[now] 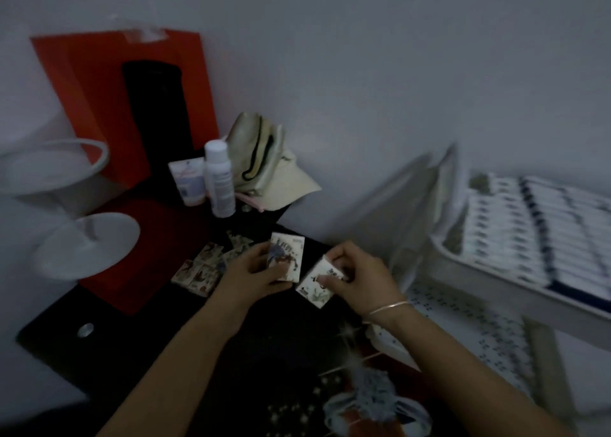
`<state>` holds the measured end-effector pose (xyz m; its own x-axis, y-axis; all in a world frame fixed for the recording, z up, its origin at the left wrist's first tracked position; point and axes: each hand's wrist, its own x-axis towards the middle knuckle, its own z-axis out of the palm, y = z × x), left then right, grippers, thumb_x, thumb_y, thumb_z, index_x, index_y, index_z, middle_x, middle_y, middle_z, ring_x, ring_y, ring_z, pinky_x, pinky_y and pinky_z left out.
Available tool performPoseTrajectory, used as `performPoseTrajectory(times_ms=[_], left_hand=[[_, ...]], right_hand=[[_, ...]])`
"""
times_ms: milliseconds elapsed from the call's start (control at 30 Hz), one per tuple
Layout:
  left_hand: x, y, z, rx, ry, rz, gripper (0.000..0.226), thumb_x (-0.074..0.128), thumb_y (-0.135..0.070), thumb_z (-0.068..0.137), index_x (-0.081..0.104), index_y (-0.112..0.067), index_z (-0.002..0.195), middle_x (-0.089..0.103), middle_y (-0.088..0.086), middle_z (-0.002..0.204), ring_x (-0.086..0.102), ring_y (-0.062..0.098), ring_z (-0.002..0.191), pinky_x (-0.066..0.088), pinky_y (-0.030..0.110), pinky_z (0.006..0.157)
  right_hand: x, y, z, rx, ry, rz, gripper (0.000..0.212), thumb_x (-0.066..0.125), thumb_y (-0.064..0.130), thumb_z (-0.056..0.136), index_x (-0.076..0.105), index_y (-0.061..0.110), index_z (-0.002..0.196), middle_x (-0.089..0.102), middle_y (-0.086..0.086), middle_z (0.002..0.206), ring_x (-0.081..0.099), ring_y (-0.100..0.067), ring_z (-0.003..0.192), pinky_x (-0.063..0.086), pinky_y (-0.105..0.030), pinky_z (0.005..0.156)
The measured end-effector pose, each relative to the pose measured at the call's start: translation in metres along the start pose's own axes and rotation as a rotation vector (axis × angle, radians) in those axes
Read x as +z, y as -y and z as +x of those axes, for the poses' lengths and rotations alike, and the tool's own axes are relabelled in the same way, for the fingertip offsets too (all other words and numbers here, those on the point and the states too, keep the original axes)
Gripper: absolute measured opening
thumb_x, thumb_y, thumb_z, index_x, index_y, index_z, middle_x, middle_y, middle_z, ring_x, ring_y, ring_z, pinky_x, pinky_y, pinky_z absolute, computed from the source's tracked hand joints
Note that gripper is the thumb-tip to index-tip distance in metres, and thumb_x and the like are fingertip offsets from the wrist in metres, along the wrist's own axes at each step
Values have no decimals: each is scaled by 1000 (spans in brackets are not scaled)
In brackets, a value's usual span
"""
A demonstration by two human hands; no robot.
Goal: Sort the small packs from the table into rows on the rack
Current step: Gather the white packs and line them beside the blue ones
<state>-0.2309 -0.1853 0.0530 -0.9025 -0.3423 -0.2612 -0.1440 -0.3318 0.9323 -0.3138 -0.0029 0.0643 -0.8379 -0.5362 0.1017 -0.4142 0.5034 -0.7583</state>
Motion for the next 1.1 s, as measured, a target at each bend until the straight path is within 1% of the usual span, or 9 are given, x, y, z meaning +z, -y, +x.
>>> performPoseTrajectory(times_ms=[67, 200, 333, 500, 567, 667, 767, 900, 1100], left_hand=[[39, -26, 0, 90, 48, 9, 34, 65, -1, 86, 61, -13, 118, 71, 6, 97, 69, 11, 74, 58, 25, 64], [100, -73, 0, 304, 45, 46, 45, 68, -5, 85, 54, -19, 126, 71, 7, 89, 63, 13, 59, 54, 23, 53], [176, -117, 9, 500, 189, 123, 20, 62, -6, 91, 66, -10, 110, 65, -2, 107, 63, 9, 58, 54, 21, 55], [247, -143, 45, 290, 390, 114, 24, 66, -6, 88, 67, -1, 111, 71, 15, 105, 71, 16, 87, 58, 23, 79], [266, -147, 61, 230, 439, 207, 38, 69, 4, 82, 63, 1, 119, 69, 16, 110, 69, 21, 98, 55, 26, 88], [284, -146, 78, 365, 349, 431, 42, 70, 11, 77, 67, -4, 116, 68, 12, 111, 69, 18, 93, 57, 26, 84], [299, -143, 95, 571, 265, 549, 32, 74, -8, 81, 70, -10, 113, 71, 8, 106, 72, 15, 72, 60, 30, 76], [314, -147, 113, 934, 136, 1241, 35, 61, -55, 85, 74, -28, 101, 72, -5, 95, 67, 15, 78, 52, 30, 70], [339, -143, 140, 1065, 228, 1732, 30, 56, -46, 90, 71, -27, 108, 71, -2, 105, 62, 21, 96, 37, 31, 78]], right_hand=[[-50, 20, -10, -66, -100, -22, 30, 80, 24, 72, 53, 31, 83, 66, 12, 75, 60, 4, 69, 49, -20, 67], [-127, 50, -30, -163, -239, -88, 25, 77, 25, 77, 52, 29, 78, 69, 15, 82, 65, 5, 81, 51, -15, 68], [-204, 35, -30, -163, -457, -154, 23, 71, 30, 81, 54, 14, 84, 71, 4, 82, 68, -10, 78, 56, -40, 71], [-256, -16, 4, -27, -736, -321, 20, 70, 28, 82, 53, 17, 84, 70, -1, 87, 66, -23, 85, 53, -42, 76], [-260, -34, 23, 26, -727, -373, 19, 69, 27, 84, 55, 15, 90, 70, -4, 90, 65, -29, 88, 51, -41, 76], [-255, -55, 46, 73, -646, -370, 24, 67, 27, 84, 54, 13, 100, 68, -5, 95, 63, -27, 87, 49, -35, 75], [-250, -68, 61, 65, -557, -338, 28, 67, 24, 84, 55, 15, 108, 65, -2, 100, 63, -21, 88, 49, -31, 76], [-246, -81, 68, 37, -442, -439, 31, 63, 19, 87, 60, 17, 118, 65, -7, 110, 62, -25, 98, 48, -34, 83], [-238, -94, 67, -58, -278, -550, 29, 57, 13, 90, 69, 23, 114, 72, -10, 97, 55, -32, 94, 42, -32, 81]])
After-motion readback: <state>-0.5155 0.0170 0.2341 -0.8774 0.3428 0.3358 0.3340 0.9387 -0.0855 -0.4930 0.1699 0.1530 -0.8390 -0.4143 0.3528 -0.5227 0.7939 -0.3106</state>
